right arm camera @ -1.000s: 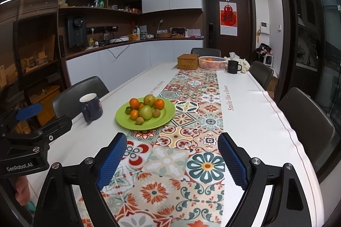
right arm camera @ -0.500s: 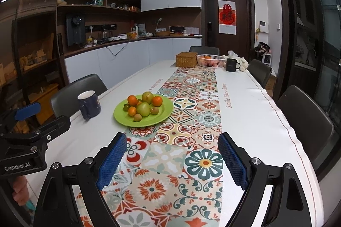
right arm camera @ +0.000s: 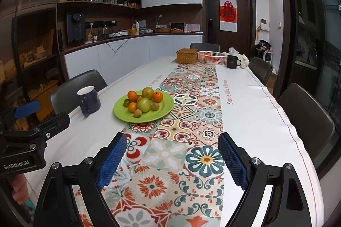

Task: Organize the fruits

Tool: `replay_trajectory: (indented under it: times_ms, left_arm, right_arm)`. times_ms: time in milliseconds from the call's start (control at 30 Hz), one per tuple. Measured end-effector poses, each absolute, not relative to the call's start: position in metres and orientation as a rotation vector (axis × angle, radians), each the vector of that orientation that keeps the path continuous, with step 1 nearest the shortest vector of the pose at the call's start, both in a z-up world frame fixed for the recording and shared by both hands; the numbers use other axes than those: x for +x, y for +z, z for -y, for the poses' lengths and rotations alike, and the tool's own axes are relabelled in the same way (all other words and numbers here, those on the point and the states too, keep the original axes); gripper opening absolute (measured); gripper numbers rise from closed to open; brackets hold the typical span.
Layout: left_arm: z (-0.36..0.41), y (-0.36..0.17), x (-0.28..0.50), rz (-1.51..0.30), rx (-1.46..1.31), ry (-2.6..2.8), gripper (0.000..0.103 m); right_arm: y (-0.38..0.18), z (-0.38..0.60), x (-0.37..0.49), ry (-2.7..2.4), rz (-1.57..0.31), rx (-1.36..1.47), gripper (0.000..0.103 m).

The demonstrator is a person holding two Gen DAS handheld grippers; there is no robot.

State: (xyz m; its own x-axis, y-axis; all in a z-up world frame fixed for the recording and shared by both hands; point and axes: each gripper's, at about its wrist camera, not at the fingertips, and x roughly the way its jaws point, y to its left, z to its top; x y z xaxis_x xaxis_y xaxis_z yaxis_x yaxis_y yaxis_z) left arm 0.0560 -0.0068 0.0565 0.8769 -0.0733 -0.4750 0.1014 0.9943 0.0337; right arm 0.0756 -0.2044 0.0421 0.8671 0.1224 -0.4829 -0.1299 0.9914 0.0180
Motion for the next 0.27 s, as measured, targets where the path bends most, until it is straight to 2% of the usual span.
replay_trajectory:
  times_ms: [267]
  left_arm:
    - [0.0063,0.0548,0.0586,-0.497,0.058,-0.078,0.103]
  right_arm:
    - [0.0401,0.2032,0.0779,0.130,-0.514,-0.016,0.088]
